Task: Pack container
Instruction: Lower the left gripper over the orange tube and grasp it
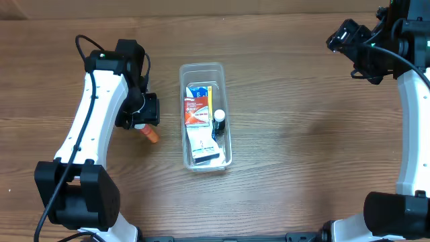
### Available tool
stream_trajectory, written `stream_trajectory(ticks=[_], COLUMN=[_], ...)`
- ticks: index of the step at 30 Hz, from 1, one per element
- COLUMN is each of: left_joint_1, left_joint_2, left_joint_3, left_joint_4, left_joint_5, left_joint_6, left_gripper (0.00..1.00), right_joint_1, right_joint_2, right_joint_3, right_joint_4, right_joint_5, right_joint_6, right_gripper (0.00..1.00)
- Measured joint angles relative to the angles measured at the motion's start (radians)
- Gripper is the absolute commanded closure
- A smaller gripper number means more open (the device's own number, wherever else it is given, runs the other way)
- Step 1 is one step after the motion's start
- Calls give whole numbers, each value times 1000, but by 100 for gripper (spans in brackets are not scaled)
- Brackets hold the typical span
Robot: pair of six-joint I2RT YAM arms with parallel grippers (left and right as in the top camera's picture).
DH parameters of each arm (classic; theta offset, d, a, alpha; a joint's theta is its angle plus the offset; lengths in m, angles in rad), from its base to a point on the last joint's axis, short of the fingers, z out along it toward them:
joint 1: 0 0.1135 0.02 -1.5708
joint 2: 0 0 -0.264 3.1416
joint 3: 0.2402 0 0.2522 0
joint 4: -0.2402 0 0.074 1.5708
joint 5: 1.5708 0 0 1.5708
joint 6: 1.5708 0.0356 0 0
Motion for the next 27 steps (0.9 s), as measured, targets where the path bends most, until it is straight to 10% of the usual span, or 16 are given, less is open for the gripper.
stream_trajectory(ticks=[27], left_joint_1=[0], left_joint_2=[21], left_joint_3=[98], left_joint_4=[-82], left_joint_5=[23], left_joint_6=[-3], left_gripper=[25], right_joint_1=[0], right_joint_2=[0], right_joint_3=[0], right_joint_4=[0], right_joint_5=[0], right_joint_6=[0], right_gripper=[0])
